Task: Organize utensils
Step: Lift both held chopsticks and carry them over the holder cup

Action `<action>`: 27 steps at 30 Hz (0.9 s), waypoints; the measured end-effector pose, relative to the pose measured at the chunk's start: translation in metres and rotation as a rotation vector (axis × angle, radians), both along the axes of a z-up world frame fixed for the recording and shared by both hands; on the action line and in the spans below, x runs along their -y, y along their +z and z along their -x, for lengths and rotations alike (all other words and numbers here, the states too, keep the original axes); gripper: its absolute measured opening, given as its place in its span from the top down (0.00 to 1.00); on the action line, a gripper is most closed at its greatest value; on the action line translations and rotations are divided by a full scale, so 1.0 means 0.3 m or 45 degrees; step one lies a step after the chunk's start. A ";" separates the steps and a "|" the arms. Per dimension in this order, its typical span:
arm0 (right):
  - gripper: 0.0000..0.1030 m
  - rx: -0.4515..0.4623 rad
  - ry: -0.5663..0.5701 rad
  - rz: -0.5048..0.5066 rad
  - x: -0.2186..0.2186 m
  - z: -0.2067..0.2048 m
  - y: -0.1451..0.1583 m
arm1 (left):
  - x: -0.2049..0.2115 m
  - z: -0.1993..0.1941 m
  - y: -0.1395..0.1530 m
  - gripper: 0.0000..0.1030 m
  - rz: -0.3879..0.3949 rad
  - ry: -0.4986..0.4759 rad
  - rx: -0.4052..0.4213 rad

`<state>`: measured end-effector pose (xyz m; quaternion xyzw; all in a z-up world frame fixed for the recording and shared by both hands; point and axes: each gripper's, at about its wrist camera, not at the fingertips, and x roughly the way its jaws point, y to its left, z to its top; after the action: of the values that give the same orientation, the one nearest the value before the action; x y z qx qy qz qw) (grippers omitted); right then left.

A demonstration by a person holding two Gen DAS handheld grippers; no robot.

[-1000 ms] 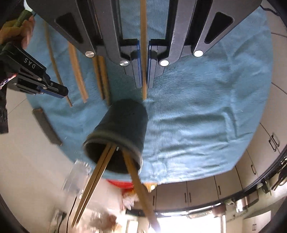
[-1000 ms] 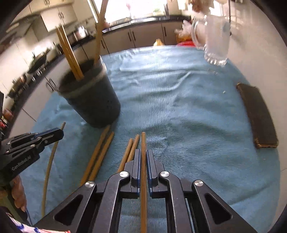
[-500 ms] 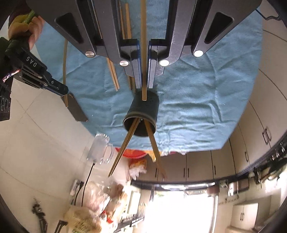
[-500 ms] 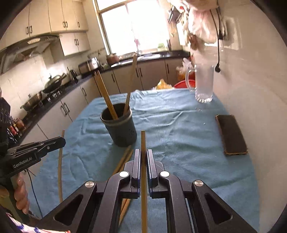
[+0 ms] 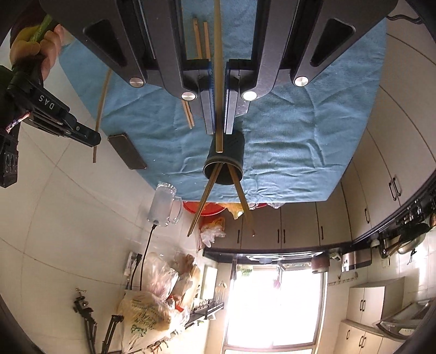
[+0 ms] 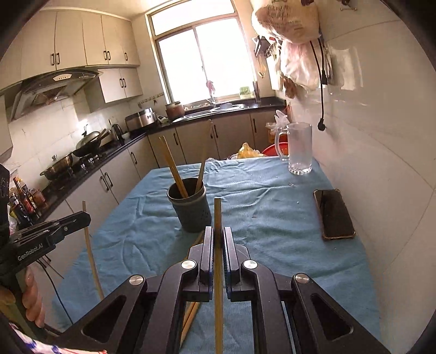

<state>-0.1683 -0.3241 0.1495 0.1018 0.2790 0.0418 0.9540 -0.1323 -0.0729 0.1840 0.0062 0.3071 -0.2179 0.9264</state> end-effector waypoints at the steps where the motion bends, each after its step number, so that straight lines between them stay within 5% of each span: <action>1: 0.94 0.004 0.001 0.001 0.000 0.007 0.002 | 0.001 0.008 0.005 0.95 0.002 -0.003 0.007; 27: 0.94 0.080 -0.003 0.041 -0.017 -0.007 0.089 | 0.009 0.014 0.047 0.95 -0.082 0.039 0.094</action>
<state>-0.1661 -0.3190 0.1761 0.0855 0.2496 0.0394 0.9638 -0.1364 -0.0756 0.1982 0.0395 0.2799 -0.1934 0.9395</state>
